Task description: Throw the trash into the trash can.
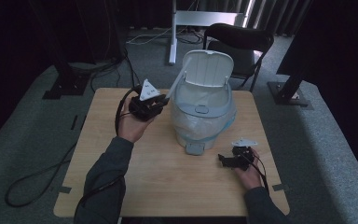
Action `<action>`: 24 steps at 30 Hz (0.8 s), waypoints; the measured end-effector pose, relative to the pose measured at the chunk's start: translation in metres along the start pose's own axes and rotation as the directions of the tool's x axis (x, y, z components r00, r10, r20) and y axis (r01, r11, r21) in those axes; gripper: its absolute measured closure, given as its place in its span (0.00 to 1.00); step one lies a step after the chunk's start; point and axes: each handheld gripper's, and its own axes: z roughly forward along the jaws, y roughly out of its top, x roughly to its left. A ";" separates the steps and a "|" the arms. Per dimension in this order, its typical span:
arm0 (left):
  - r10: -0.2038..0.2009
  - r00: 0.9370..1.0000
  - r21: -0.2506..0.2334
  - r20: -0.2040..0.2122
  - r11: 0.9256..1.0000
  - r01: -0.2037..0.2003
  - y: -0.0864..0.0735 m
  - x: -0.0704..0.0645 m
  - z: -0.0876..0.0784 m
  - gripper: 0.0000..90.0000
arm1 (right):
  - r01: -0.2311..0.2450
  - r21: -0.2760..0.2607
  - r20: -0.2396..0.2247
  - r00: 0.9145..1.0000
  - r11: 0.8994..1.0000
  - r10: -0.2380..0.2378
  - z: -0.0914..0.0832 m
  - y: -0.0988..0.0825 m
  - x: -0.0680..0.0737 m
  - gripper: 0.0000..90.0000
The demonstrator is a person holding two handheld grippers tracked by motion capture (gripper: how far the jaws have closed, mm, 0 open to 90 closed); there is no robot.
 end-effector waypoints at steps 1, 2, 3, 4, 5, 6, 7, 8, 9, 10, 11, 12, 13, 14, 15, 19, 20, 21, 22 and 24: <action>0.001 1.000 -0.001 0.001 1.000 -0.001 0.001 0.001 0.000 0.88 | 0.000 0.000 0.000 1.000 1.000 0.000 0.000 0.000 0.000 0.13; -0.001 1.000 -0.007 0.001 1.000 0.001 0.003 0.001 0.000 0.88 | 0.000 0.000 0.000 1.000 1.000 0.000 0.000 0.000 0.000 0.13; 0.002 1.000 -0.008 -0.001 1.000 -0.002 0.004 0.002 0.000 0.88 | 0.000 0.000 -0.001 1.000 1.000 0.000 0.000 0.000 0.000 0.13; 0.004 1.000 -0.010 -0.001 1.000 -0.004 0.005 0.002 0.000 0.88 | 0.000 0.000 0.000 1.000 1.000 0.000 0.000 0.000 0.000 0.13; 0.005 1.000 -0.012 0.000 1.000 -0.005 0.006 0.003 0.000 0.88 | 0.000 0.000 -0.001 1.000 1.000 0.000 0.000 0.000 0.000 0.13; 0.006 1.000 -0.018 -0.002 1.000 -0.006 0.008 0.003 0.000 0.88 | 0.000 0.000 0.000 1.000 1.000 0.000 0.000 0.000 0.000 0.13; 0.005 1.000 -0.021 -0.003 1.000 -0.005 0.010 0.003 0.000 0.88 | 0.000 0.000 -0.001 1.000 1.000 0.000 0.000 0.000 0.000 0.13; 0.006 1.000 -0.024 -0.004 1.000 -0.007 0.011 0.004 0.000 0.88 | 0.000 0.000 0.000 1.000 1.000 0.000 0.000 0.000 0.000 0.13; 0.007 1.000 -0.026 -0.005 1.000 -0.007 0.013 0.004 0.000 0.88 | 0.000 0.000 0.000 1.000 1.000 0.000 0.000 0.000 0.000 0.13; 0.013 1.000 -0.027 -0.008 1.000 -0.013 0.015 0.005 0.000 0.88 | 0.000 0.000 -0.001 1.000 1.000 0.000 0.000 0.000 0.000 0.13; 0.017 1.000 -0.028 -0.010 0.999 -0.017 0.017 0.004 0.000 0.88 | 0.000 0.000 -0.001 1.000 1.000 0.000 0.000 0.000 0.000 0.13; 0.018 1.000 -0.031 -0.012 0.999 -0.018 0.018 0.004 0.000 0.88 | 0.000 0.000 0.000 1.000 1.000 0.000 0.000 0.000 0.000 0.13; 0.019 1.000 -0.035 -0.012 0.999 -0.020 0.020 0.004 0.000 0.88 | 0.000 0.000 -0.001 1.000 1.000 0.000 0.000 0.000 0.000 0.13; 0.022 1.000 -0.036 -0.012 0.999 -0.022 0.021 0.004 0.000 0.88 | 0.000 0.000 -0.001 1.000 1.000 0.000 0.000 0.000 0.000 0.13; 0.023 1.000 -0.036 -0.013 0.999 -0.024 0.023 0.004 0.000 0.88 | 0.000 0.000 -0.001 1.000 1.000 0.000 0.000 0.000 0.000 0.13; 0.035 0.999 -0.039 -0.014 0.999 -0.035 0.028 0.004 0.003 0.88 | 0.000 0.000 0.000 1.000 1.000 0.000 0.000 0.000 0.000 0.13; 0.037 0.999 -0.041 -0.016 0.998 -0.037 0.029 0.004 0.003 0.88 | 0.000 0.000 -0.001 1.000 1.000 0.000 0.000 0.000 0.000 0.13; 0.037 0.999 -0.043 -0.017 0.998 -0.038 0.031 0.004 0.004 0.88 | 0.000 0.000 0.000 1.000 1.000 0.000 0.000 0.000 0.000 0.13; 0.037 0.999 -0.044 -0.017 0.998 -0.038 0.032 0.005 0.004 0.88 | 0.000 0.000 -0.001 1.000 1.000 0.000 0.000 0.000 0.000 0.13; 0.039 0.999 -0.050 -0.019 0.998 -0.040 0.035 0.005 0.004 0.88 | 0.000 0.000 -0.001 1.000 1.000 0.000 0.000 0.000 0.000 0.13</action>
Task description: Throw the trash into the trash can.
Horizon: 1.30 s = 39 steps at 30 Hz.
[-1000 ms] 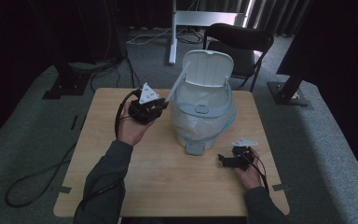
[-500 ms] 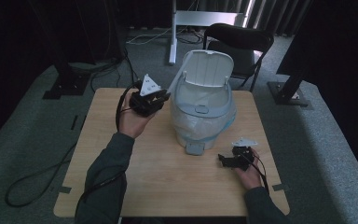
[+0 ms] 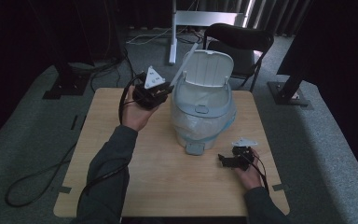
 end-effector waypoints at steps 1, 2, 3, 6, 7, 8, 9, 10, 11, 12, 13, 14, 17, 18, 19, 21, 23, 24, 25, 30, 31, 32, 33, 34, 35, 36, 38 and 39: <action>0.002 1.000 -0.002 0.000 1.000 -0.002 0.002 0.000 0.000 0.88 | 0.000 0.000 0.001 1.000 1.000 0.000 0.000 0.000 0.000 0.13; 0.002 1.000 -0.002 0.000 1.000 -0.002 0.002 0.000 0.000 0.88 | 0.000 0.000 0.001 1.000 1.000 0.000 0.000 0.000 0.000 0.13; 0.004 1.000 -0.007 0.000 1.000 -0.004 0.005 0.000 0.000 0.88 | 0.000 0.000 0.000 1.000 1.000 0.000 0.000 0.000 0.000 0.13; 0.009 1.000 -0.012 0.003 1.000 -0.009 0.008 -0.001 0.001 0.88 | 0.000 0.000 0.001 1.000 1.000 0.000 0.000 0.000 0.000 0.13; 0.011 1.000 -0.013 0.003 1.000 -0.011 0.010 -0.001 0.001 0.88 | 0.000 0.000 0.001 1.000 1.000 0.000 0.000 0.000 0.000 0.13; 0.012 1.000 -0.015 0.004 1.000 -0.012 0.011 -0.001 0.002 0.88 | 0.002 0.000 0.001 1.000 1.000 -0.002 0.000 0.000 0.000 0.13; 0.012 1.000 -0.018 0.005 1.000 -0.012 0.012 -0.002 0.002 0.88 | 0.002 0.001 0.001 1.000 1.000 -0.002 0.000 0.000 0.000 0.13; 0.009 1.000 -0.023 0.007 1.000 -0.009 0.014 -0.002 0.002 0.88 | 0.002 0.001 0.000 1.000 1.000 -0.002 0.000 0.000 0.000 0.13; 0.004 1.000 -0.032 0.012 0.999 -0.004 0.015 -0.002 0.001 0.88 | 0.002 0.001 0.000 1.000 1.000 -0.002 0.000 0.000 0.000 0.13; -0.001 1.000 -0.039 0.019 0.999 0.002 0.016 -0.003 0.001 0.88 | 0.002 0.001 0.001 1.000 1.000 -0.002 0.000 0.000 0.000 0.13; 0.004 1.000 -0.043 0.018 0.999 -0.003 0.017 -0.004 0.001 0.88 | 0.002 0.001 0.000 1.000 1.000 -0.002 0.000 0.000 0.000 0.13; 0.008 1.000 -0.046 0.019 0.999 -0.008 0.019 -0.005 0.001 0.88 | 0.002 0.001 0.000 1.000 1.000 -0.002 0.000 0.000 0.000 0.13; 0.013 1.000 -0.052 0.022 0.999 -0.012 0.024 -0.008 0.001 0.88 | 0.002 0.001 0.001 1.000 1.000 -0.002 0.000 0.000 0.000 0.13; 0.013 1.000 -0.056 0.023 0.998 -0.012 0.025 -0.008 0.002 0.88 | 0.002 0.001 0.000 1.000 1.000 -0.002 0.000 0.000 0.000 0.13; 0.017 1.000 -0.059 0.024 0.998 -0.015 0.027 -0.009 0.002 0.88 | 0.002 0.001 0.000 1.000 1.000 -0.002 0.000 0.000 0.000 0.13; 0.020 1.000 -0.061 0.024 0.998 -0.018 0.030 -0.009 0.003 0.88 | 0.002 0.001 0.000 1.000 1.000 -0.002 0.000 0.000 0.000 0.13; 0.023 0.999 -0.066 0.027 0.998 -0.021 0.033 -0.010 0.004 0.88 | 0.002 0.001 0.001 1.000 1.000 -0.002 0.000 0.000 0.000 0.13; 0.022 0.999 -0.069 0.026 0.997 -0.020 0.034 -0.010 0.005 0.88 | 0.002 0.001 0.001 1.000 1.000 -0.002 0.000 0.000 0.000 0.13; 0.018 0.999 -0.072 0.028 0.997 -0.016 0.034 -0.010 0.006 0.88 | 0.002 0.001 0.001 1.000 1.000 -0.002 0.000 0.000 0.000 0.13; -0.003 0.999 -0.094 0.039 0.996 0.007 0.038 -0.012 0.012 0.88 | 0.003 0.001 0.000 1.000 1.000 -0.003 0.000 0.000 0.000 0.13; -0.005 0.999 -0.097 0.043 0.995 0.009 0.039 -0.013 0.012 0.88 | 0.002 0.001 0.000 1.000 1.000 -0.002 0.000 0.000 0.000 0.13; -0.003 0.999 -0.099 0.045 0.995 0.008 0.039 -0.013 0.014 0.88 | 0.002 0.001 0.000 1.000 1.000 -0.002 0.000 0.000 0.000 0.13; -0.003 0.999 -0.098 0.046 0.995 0.008 0.039 -0.014 0.015 0.88 | 0.003 0.001 0.000 1.000 1.000 -0.003 0.000 0.000 0.000 0.13; -0.002 0.999 -0.098 0.048 0.995 0.007 0.039 -0.015 0.016 0.88 | 0.002 0.002 0.000 1.000 1.000 -0.002 0.000 0.000 0.000 0.13; -0.003 0.999 -0.101 0.050 0.995 0.008 0.039 -0.015 0.017 0.88 | 0.002 0.001 0.000 1.000 1.000 -0.002 0.000 0.000 0.000 0.13; -0.007 0.999 -0.106 0.052 0.994 0.012 0.039 -0.015 0.019 0.88 | 0.003 0.002 0.000 1.000 1.000 -0.003 0.000 0.000 0.000 0.13; -0.015 0.998 -0.113 0.057 0.993 0.021 0.039 -0.016 0.022 0.88 | 0.002 0.001 -0.001 1.000 1.000 -0.002 0.000 0.000 0.000 0.13; -0.013 0.998 -0.113 0.058 0.993 0.019 0.039 -0.017 0.024 0.88 | 0.002 0.001 0.000 1.000 1.000 -0.002 0.000 0.000 0.000 0.13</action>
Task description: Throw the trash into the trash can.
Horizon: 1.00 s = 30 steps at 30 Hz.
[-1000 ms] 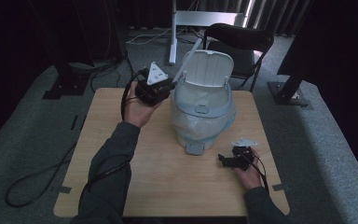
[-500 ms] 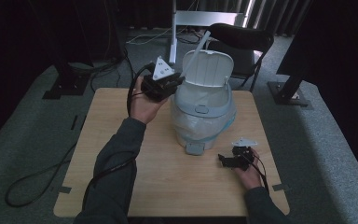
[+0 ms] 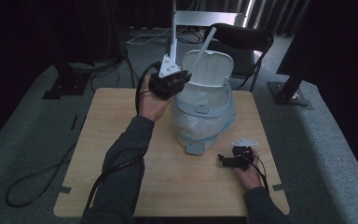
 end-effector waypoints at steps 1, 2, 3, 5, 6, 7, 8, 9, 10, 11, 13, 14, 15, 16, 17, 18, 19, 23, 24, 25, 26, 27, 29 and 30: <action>0.001 1.000 0.002 -0.001 1.000 -0.001 0.000 -0.001 0.002 0.88 | 0.000 0.000 0.000 1.000 1.000 0.000 0.000 0.000 0.000 0.13; 0.006 1.000 0.003 -0.004 1.000 -0.006 0.000 -0.001 0.003 0.88 | 0.000 0.000 -0.001 1.000 1.000 0.000 0.000 0.000 0.000 0.13; 0.004 1.000 0.001 0.000 1.000 -0.004 0.000 -0.002 0.005 0.88 | 0.001 0.000 -0.001 1.000 1.000 -0.001 0.000 0.000 0.000 0.13; 0.004 1.000 -0.001 0.000 1.000 -0.004 0.000 -0.003 0.008 0.88 | 0.000 0.000 0.000 1.000 1.000 0.000 0.000 0.000 0.000 0.13; 0.004 1.000 -0.002 0.000 1.000 -0.004 0.000 -0.003 0.009 0.88 | 0.000 0.000 0.000 1.000 1.000 0.000 0.000 0.000 0.000 0.13; 0.004 1.000 -0.002 0.002 1.000 -0.004 0.000 -0.003 0.010 0.88 | -0.001 0.000 0.000 1.000 1.000 0.001 0.000 0.000 0.000 0.13; 0.004 1.000 -0.002 0.004 1.000 -0.004 0.000 -0.003 0.012 0.88 | -0.001 0.000 0.000 1.000 1.000 0.001 0.000 0.000 0.000 0.13; 0.005 1.000 -0.002 0.004 1.000 -0.005 -0.001 -0.003 0.013 0.88 | -0.002 -0.001 0.000 1.000 1.000 0.002 0.000 0.000 0.000 0.13; 0.005 1.000 -0.002 0.006 1.000 -0.005 -0.001 -0.003 0.014 0.88 | -0.002 -0.001 0.000 1.000 1.000 0.002 0.000 0.000 0.000 0.13; 0.009 1.000 0.002 0.009 1.000 -0.009 0.000 -0.003 0.015 0.88 | -0.002 -0.001 0.000 1.000 1.000 0.002 0.000 0.000 0.000 0.13; 0.015 1.000 0.004 0.013 1.000 -0.015 0.000 -0.003 0.017 0.88 | -0.001 -0.001 -0.001 1.000 1.000 0.001 0.000 0.000 0.000 0.13; 0.017 1.000 0.006 0.013 1.000 -0.017 0.000 -0.003 0.018 0.88 | -0.001 -0.001 -0.002 1.000 1.000 0.001 0.000 0.000 0.000 0.13; 0.018 1.000 0.007 0.011 1.000 -0.018 0.001 -0.003 0.019 0.88 | -0.001 -0.001 -0.002 1.000 1.000 0.001 0.000 0.000 0.000 0.13; 0.014 1.000 0.008 0.011 1.000 -0.014 0.001 -0.003 0.020 0.88 | -0.001 -0.001 -0.002 1.000 1.000 0.001 0.000 0.000 0.000 0.13; 0.013 1.000 0.008 0.011 1.000 -0.013 0.000 -0.002 0.022 0.88 | -0.001 -0.001 -0.002 1.000 1.000 0.001 0.000 0.000 0.000 0.13; 0.010 1.000 0.007 0.011 1.000 -0.010 0.000 -0.002 0.023 0.88 | -0.001 -0.001 -0.003 1.000 1.000 0.001 0.000 0.000 0.000 0.13; 0.008 1.000 0.008 0.012 1.000 -0.009 0.000 -0.001 0.024 0.88 | -0.001 -0.001 -0.002 1.000 1.000 0.001 0.000 0.000 0.000 0.13; 0.000 1.000 0.003 0.019 1.000 0.000 -0.002 0.001 0.029 0.88 | -0.001 -0.001 -0.003 1.000 1.000 0.001 0.000 0.000 0.000 0.13; -0.004 1.000 0.002 0.019 1.000 0.004 -0.002 0.001 0.031 0.88 | -0.001 -0.001 -0.002 1.000 1.000 0.001 0.000 0.000 0.000 0.13; 0.003 1.000 0.009 0.019 1.000 -0.003 -0.003 0.001 0.033 0.88 | 0.000 -0.001 -0.002 1.000 1.000 0.000 0.000 0.000 0.000 0.13; 0.005 1.000 0.014 0.017 1.000 -0.005 -0.003 0.001 0.035 0.88 | 0.000 -0.001 -0.002 1.000 1.000 0.000 0.000 0.000 0.000 0.13; 0.004 1.000 0.016 0.017 1.000 -0.004 -0.004 0.001 0.037 0.88 | 0.000 -0.001 -0.003 1.000 1.000 0.000 0.000 0.000 0.000 0.13; 0.007 1.000 0.019 0.019 1.000 -0.007 -0.005 0.001 0.040 0.88 | 0.000 -0.001 -0.003 1.000 1.000 0.000 0.000 0.000 0.000 0.13; 0.008 1.000 0.021 0.019 1.000 -0.008 -0.006 0.001 0.041 0.88 | 0.000 -0.001 -0.003 1.000 1.000 0.000 0.000 0.000 0.000 0.13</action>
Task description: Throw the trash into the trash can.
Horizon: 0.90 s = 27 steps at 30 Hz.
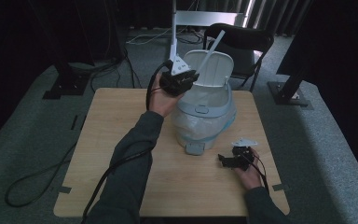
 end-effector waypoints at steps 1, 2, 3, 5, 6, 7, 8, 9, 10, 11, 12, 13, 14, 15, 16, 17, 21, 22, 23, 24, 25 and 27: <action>-0.001 1.000 0.003 0.001 1.000 0.001 -0.001 0.000 0.001 0.88 | 0.000 0.000 0.000 1.000 1.000 0.000 0.000 0.000 0.000 0.13; 0.000 1.000 0.005 0.004 1.000 0.000 -0.002 -0.001 0.002 0.87 | 0.000 0.000 0.000 1.000 1.000 0.000 0.000 0.000 0.000 0.13; 0.003 1.000 0.009 0.005 1.000 -0.003 -0.002 -0.001 0.004 0.87 | 0.000 0.000 0.000 1.000 1.000 0.000 0.000 0.000 0.000 0.13; 0.004 1.000 0.014 0.014 1.000 -0.005 -0.003 -0.002 0.005 0.87 | 0.000 0.000 0.000 1.000 1.000 0.000 0.000 0.000 0.000 0.13; 0.006 1.000 0.014 0.014 1.000 -0.006 -0.003 -0.003 0.005 0.87 | 0.000 0.000 -0.001 1.000 1.000 0.000 0.000 0.000 0.000 0.13; 0.008 1.000 0.013 0.017 1.000 -0.008 -0.003 -0.003 0.005 0.87 | 0.000 0.000 -0.001 1.000 1.000 0.000 0.000 0.000 0.000 0.13; 0.009 1.000 0.013 0.020 1.000 -0.009 -0.002 -0.004 0.005 0.87 | 0.000 0.000 0.000 1.000 1.000 0.000 0.000 0.000 0.000 0.13; 0.010 1.000 0.013 0.022 1.000 -0.010 -0.002 -0.004 0.005 0.87 | 0.000 0.000 0.000 1.000 1.000 0.000 0.000 0.000 0.000 0.13; 0.011 1.000 0.014 0.022 1.000 -0.012 -0.002 -0.005 0.005 0.87 | 0.000 0.000 0.000 1.000 1.000 0.000 0.000 0.000 0.000 0.13; 0.009 1.000 0.014 0.025 1.000 -0.009 -0.002 -0.004 0.005 0.87 | 0.000 0.000 0.000 1.000 1.000 0.000 0.000 0.000 0.000 0.13; 0.006 1.000 0.014 0.027 1.000 -0.006 -0.003 -0.004 0.006 0.87 | 0.000 0.000 0.000 1.000 1.000 0.000 0.000 0.000 0.000 0.13; 0.005 0.999 0.019 0.032 1.000 -0.005 -0.003 -0.004 0.006 0.87 | 0.000 0.000 0.000 1.000 1.000 0.000 0.000 0.000 0.000 0.13; 0.001 0.999 0.023 0.038 1.000 -0.002 -0.004 -0.003 0.007 0.85 | 0.000 0.000 0.000 1.000 1.000 0.000 0.000 0.000 0.000 0.13; 0.003 0.999 0.023 0.040 1.000 -0.004 -0.004 -0.003 0.006 0.83 | 0.000 0.000 0.000 1.000 1.000 0.000 0.000 0.000 0.000 0.13; 0.002 0.999 0.019 0.046 1.000 -0.003 -0.005 -0.003 0.006 0.80 | 0.000 0.000 0.000 1.000 1.000 0.000 0.000 0.000 0.000 0.13; 0.002 0.999 0.017 0.048 1.000 -0.003 -0.005 -0.002 0.004 0.79 | 0.000 0.000 0.000 1.000 1.000 0.000 0.000 0.000 0.000 0.13; 0.000 0.999 0.009 0.035 1.000 0.000 -0.004 0.003 -0.001 0.76 | 0.000 0.000 0.000 1.000 1.000 0.000 0.000 0.000 0.000 0.13; -0.006 0.999 0.007 0.032 1.000 0.006 -0.003 0.005 -0.002 0.76 | 0.000 0.000 0.000 1.000 1.000 0.000 0.000 0.000 0.000 0.13; -0.009 1.000 0.005 0.026 1.000 0.009 -0.003 0.008 -0.004 0.76 | 0.000 0.001 -0.001 1.000 1.000 0.000 0.000 0.000 0.000 0.13; -0.014 1.000 0.001 0.022 1.000 0.014 -0.002 0.010 -0.004 0.75 | 0.000 0.000 -0.001 1.000 1.000 0.000 0.000 0.000 0.000 0.13; -0.020 1.000 -0.002 0.014 1.000 0.020 -0.002 0.013 -0.005 0.74 | -0.001 0.000 -0.001 1.000 1.000 0.001 0.000 0.000 0.000 0.13; -0.032 0.999 -0.004 -0.003 0.999 0.032 -0.003 0.018 -0.007 0.72 | 0.000 0.000 0.000 1.000 1.000 0.000 0.000 0.000 0.000 0.13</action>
